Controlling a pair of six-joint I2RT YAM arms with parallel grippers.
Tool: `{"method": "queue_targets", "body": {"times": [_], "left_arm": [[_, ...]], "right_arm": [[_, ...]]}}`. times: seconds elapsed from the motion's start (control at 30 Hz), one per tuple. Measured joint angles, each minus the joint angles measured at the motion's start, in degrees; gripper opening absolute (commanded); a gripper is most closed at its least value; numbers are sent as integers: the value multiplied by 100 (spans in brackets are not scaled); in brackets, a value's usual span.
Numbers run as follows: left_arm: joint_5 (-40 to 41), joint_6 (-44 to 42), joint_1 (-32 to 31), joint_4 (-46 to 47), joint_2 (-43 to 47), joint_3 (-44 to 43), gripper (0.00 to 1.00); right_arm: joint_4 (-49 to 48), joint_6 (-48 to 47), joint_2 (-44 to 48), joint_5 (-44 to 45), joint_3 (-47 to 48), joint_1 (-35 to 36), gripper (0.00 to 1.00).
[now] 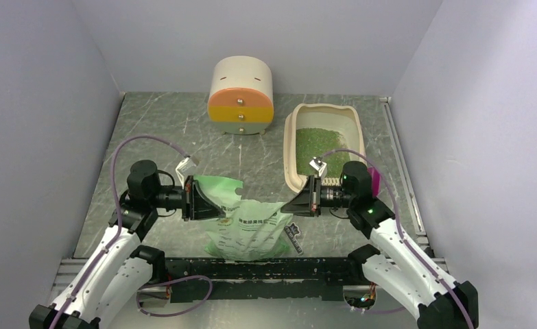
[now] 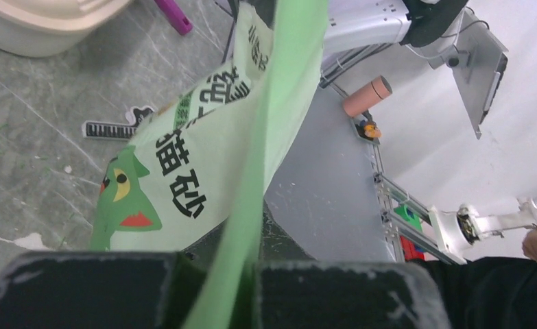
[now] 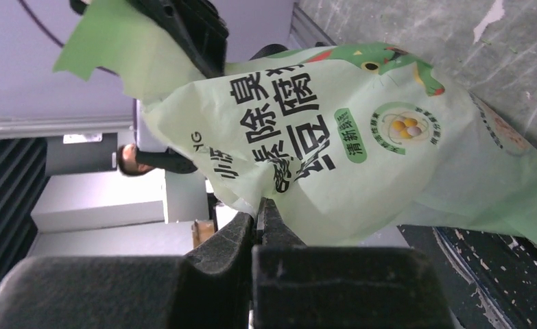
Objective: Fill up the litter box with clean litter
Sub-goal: Close the cat litter bag at the center of the board.
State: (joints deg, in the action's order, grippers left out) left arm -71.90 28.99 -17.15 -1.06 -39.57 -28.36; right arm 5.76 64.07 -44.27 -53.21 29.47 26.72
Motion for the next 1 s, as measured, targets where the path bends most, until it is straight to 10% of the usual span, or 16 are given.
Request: {"method": "queue_targets", "body": {"times": [0.17,0.37,0.57,1.0], "left_arm": [[-234,-420,2,-640,2,-116,5],[-361,-481,-11,-911,-7,-127,5],[-332,-319,-11,-1034,28,-133,5],[-149,203,-17,-1064,304,-313,5]], "right_arm": [[74,-321,-254,-756,98,-433,0],[413,-870,-667,-1416,457,-553,56],[1051,-1996,-859,-1517,1268,-577,81],[-83,-4170,-131,-706,1217,232,100]]}}
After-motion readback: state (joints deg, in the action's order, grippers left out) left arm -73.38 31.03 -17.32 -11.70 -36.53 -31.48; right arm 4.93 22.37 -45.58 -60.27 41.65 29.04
